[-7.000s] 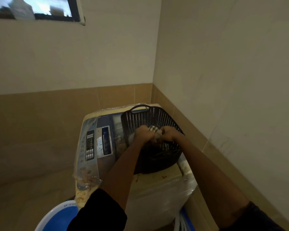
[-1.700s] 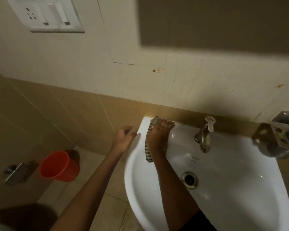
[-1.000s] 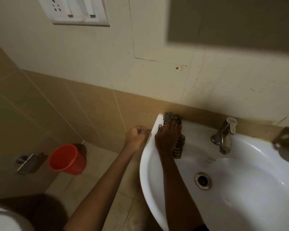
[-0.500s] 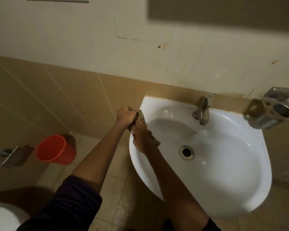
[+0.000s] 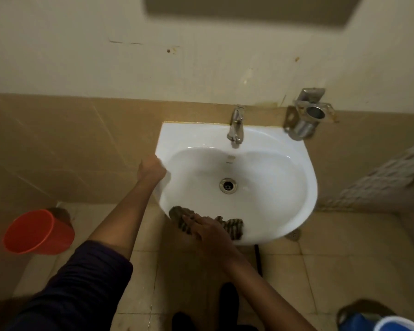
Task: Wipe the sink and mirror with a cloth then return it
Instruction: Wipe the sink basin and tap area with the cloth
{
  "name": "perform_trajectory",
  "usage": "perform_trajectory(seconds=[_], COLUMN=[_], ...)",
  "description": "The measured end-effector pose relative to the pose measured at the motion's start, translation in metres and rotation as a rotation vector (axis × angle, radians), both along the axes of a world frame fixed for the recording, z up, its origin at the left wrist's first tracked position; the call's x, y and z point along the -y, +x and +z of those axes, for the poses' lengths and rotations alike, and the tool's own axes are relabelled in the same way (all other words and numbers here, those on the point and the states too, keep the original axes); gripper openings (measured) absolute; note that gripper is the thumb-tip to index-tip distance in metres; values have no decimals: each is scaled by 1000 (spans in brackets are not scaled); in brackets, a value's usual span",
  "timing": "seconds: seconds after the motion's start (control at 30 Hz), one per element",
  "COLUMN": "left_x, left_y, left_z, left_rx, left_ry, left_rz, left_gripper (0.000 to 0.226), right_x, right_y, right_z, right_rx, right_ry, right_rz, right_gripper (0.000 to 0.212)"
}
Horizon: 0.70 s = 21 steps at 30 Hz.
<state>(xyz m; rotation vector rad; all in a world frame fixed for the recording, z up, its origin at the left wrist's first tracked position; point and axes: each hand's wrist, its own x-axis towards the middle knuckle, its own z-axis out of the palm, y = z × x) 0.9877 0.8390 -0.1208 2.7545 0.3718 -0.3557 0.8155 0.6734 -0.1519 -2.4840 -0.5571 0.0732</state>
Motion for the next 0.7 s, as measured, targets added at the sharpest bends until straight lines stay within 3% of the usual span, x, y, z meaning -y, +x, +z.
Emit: perform_trajectory(seconds=[0.07, 0.3, 0.4, 0.53, 0.7], left_x=[3, 10, 11, 11, 13], left_y=[-2, -4, -1, 3, 8], left_z=[-2, 3, 3, -3, -8], left_rx=[6, -39, -49, -20, -16], left_ry=[81, 349, 370, 298, 255], left_rz=[-49, -166, -145, -74, -29], left_gripper=[37, 38, 40, 38, 36], right_x=[31, 141, 185, 253, 280], right_y=[-21, -35, -24, 13, 84], right_z=[-2, 8, 11, 5, 8], right_rx=[113, -47, -94, -81, -143], right_ry=[-51, -81, -71, -262, -485], right_rz=[7, -51, -126, -492, -517], right_gripper=[44, 38, 36, 38, 38])
